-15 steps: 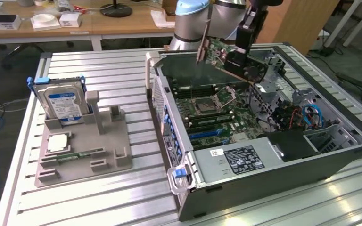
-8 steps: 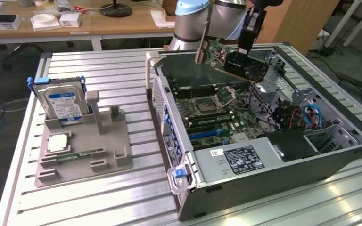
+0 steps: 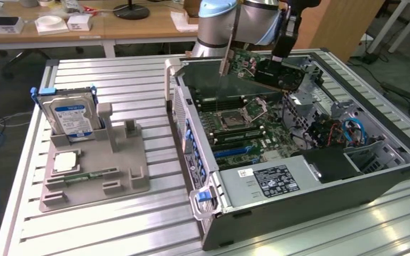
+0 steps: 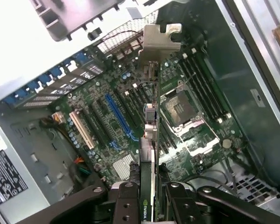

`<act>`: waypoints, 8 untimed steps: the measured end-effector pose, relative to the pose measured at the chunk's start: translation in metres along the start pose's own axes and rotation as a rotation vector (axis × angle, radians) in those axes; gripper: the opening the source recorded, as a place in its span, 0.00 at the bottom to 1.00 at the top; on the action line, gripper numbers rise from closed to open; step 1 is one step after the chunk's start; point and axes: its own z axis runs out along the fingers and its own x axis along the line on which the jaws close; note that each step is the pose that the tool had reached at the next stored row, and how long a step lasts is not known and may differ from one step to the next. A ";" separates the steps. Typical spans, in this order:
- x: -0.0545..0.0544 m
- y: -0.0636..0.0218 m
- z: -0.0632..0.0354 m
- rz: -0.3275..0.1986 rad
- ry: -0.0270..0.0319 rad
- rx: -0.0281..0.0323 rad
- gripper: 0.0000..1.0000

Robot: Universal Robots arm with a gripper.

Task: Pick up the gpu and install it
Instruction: 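Insert the gpu into the slot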

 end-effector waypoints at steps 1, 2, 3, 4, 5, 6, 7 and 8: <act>0.000 0.0000 0.0001 -0.018 -0.0003 0.0004 0.26; 0.000 0.0000 0.0003 -0.036 -0.0005 0.0009 0.26; 0.000 0.0000 0.0004 -0.055 -0.0008 0.0014 0.26; 0.000 0.0000 0.0006 -0.073 -0.0011 0.0018 0.26; 0.000 0.0000 0.0007 -0.091 -0.0013 0.0023 0.26; 0.000 0.0000 0.0009 -0.109 -0.0015 0.0027 0.26; 0.000 0.0000 0.0010 -0.127 -0.0018 0.0032 0.26; 0.000 0.0000 0.0012 -0.147 -0.0021 0.0036 0.26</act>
